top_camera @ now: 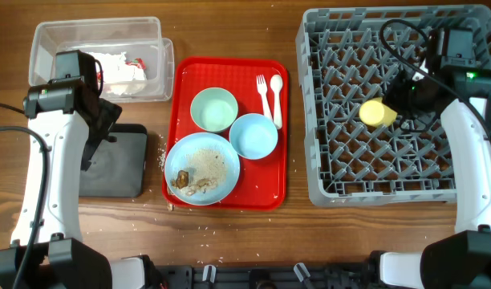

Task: Sort waste into correct bins and load items into the dishwasher rack
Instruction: 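Lift the right gripper away from the cup in the rack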

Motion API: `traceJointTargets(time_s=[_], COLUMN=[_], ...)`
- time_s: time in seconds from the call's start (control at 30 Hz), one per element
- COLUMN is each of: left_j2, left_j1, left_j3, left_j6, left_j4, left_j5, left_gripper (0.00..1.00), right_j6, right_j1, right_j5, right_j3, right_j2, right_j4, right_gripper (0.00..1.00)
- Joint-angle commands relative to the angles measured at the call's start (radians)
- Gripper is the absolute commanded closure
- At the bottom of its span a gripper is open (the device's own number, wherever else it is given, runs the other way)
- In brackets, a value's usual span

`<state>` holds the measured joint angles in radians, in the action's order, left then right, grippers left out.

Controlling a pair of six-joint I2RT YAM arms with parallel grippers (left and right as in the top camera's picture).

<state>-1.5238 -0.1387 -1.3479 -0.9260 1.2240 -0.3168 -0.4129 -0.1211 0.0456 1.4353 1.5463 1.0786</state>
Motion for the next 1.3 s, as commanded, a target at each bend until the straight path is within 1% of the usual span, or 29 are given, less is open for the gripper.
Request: traceJointTargets(time_s=[0.0, 0.13, 0.37, 0.47, 0.57, 0.67, 0.77, 0.9, 1.13, 1.27], left_j2=[0.017, 0.016, 0.017, 0.017, 0.016, 0.017, 0.017, 0.016, 0.017, 0.016], left_j1=[-0.005, -0.005, -0.005, -0.005, -0.005, -0.005, -0.005, -0.005, -0.005, -0.005], left_j3=[0.002, 0.002, 0.002, 0.002, 0.002, 0.002, 0.002, 0.002, 0.002, 0.002], left_j6=[0.002, 0.002, 0.002, 0.002, 0.002, 0.002, 0.002, 0.002, 0.002, 0.002], left_j4=[0.0, 0.0, 0.0, 0.0, 0.0, 0.0, 0.0, 0.0, 0.0, -0.001], left_j5=[-0.009, -0.009, -0.009, -0.009, -0.009, -0.009, -0.009, -0.009, -0.009, -0.009], left_gripper=[0.0, 0.0, 0.0, 0.0, 0.0, 0.0, 0.0, 0.0, 0.0, 0.0], right_j6=[0.02, 0.021, 0.069, 0.051, -0.01, -0.04, -0.055, -0.087, -0.088, -0.082], right_j1=[0.013, 0.013, 0.013, 0.011, 0.011, 0.01, 0.009, 0.008, 0.009, 0.009], right_j5=[0.05, 0.05, 0.083, 0.038, -0.105, -0.187, -0.204, -0.278, -0.304, -0.281], right_j3=[0.016, 0.015, 0.015, 0.016, 0.016, 0.02, 0.02, 0.019, 0.018, 0.018], right_j2=[0.025, 0.106, 0.224, 0.229, 0.229, 0.229, 0.229, 0.229, 0.23, 0.213], right_j4=[-0.023, -0.017, -0.013, -0.025, -0.033, -0.051, -0.076, -0.072, -0.069, -0.07], right_gripper=[0.91, 0.96, 0.95, 0.96, 0.96, 0.96, 0.95, 0.95, 0.94, 0.96])
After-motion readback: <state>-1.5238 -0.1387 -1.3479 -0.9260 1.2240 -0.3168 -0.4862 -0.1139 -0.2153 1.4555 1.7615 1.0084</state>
